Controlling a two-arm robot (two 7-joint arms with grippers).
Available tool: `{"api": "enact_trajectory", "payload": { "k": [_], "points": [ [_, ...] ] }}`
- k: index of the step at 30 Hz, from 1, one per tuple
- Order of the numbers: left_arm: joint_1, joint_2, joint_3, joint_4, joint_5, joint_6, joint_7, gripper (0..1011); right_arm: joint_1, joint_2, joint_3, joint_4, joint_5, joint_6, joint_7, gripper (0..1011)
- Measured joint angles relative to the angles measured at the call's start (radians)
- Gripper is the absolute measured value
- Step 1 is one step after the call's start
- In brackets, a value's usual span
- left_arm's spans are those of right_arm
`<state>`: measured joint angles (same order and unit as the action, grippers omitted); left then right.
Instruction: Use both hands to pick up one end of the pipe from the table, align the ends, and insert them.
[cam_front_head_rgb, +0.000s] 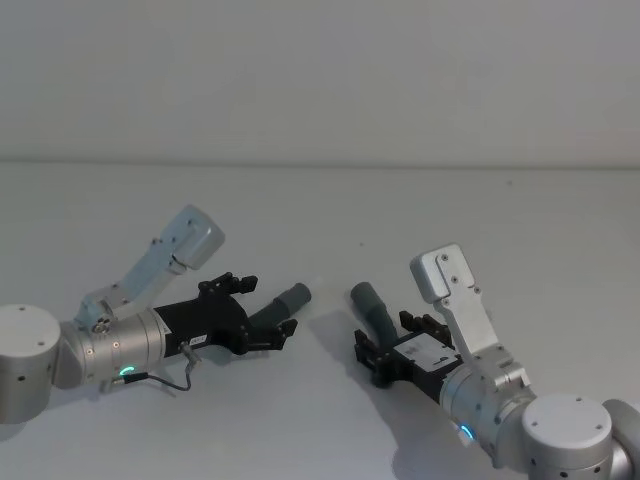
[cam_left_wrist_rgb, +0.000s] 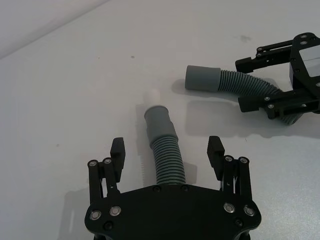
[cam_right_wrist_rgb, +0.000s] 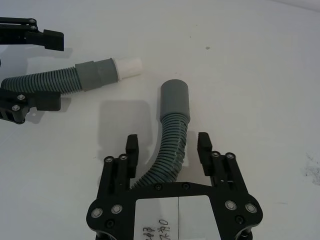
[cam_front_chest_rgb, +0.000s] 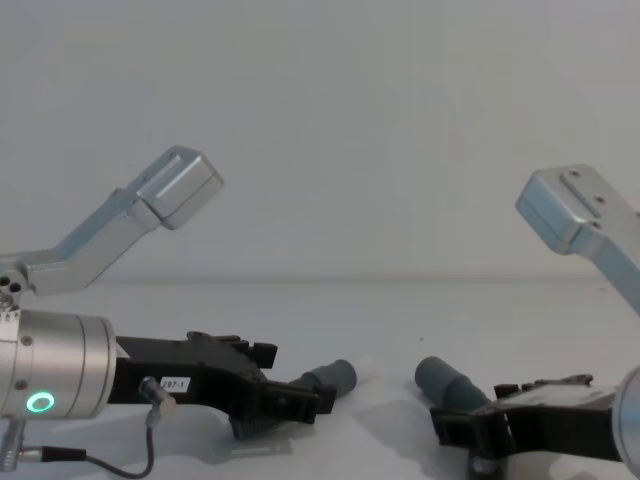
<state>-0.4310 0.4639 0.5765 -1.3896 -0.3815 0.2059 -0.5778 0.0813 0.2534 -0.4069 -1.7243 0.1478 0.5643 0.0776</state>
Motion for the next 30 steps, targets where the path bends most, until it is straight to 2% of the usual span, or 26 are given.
{"api": "enact_trajectory", "payload": {
  "k": [3, 4, 6, 7, 15, 30],
  "points": [
    [0.000, 0.000, 0.000, -0.001, -0.001, 0.002, 0.000, 1001, 0.000, 0.000, 0.000, 0.000, -0.001, 0.000, 0.000, 644],
    [0.000, 0.001, 0.000, -0.002, -0.001, 0.003, 0.000, 1001, 0.000, 0.000, -0.001, 0.000, -0.001, -0.001, 0.000, 582],
    [0.001, 0.001, 0.001, -0.002, -0.001, 0.004, 0.001, 1001, 0.000, 0.000, -0.001, 0.000, -0.002, -0.001, 0.001, 540],
    [0.001, 0.001, 0.001, -0.002, -0.001, 0.004, 0.001, 1001, 0.000, 0.000, -0.001, 0.000, -0.002, -0.001, 0.001, 483],
    [0.001, 0.001, 0.002, -0.003, -0.002, 0.006, 0.001, 1001, 0.000, 0.001, -0.001, 0.000, -0.003, -0.002, 0.001, 268],
    [0.000, 0.002, 0.003, -0.004, -0.003, 0.014, 0.001, 1001, 0.000, 0.001, -0.001, 0.000, -0.005, -0.003, 0.001, 256]
  ]
}}
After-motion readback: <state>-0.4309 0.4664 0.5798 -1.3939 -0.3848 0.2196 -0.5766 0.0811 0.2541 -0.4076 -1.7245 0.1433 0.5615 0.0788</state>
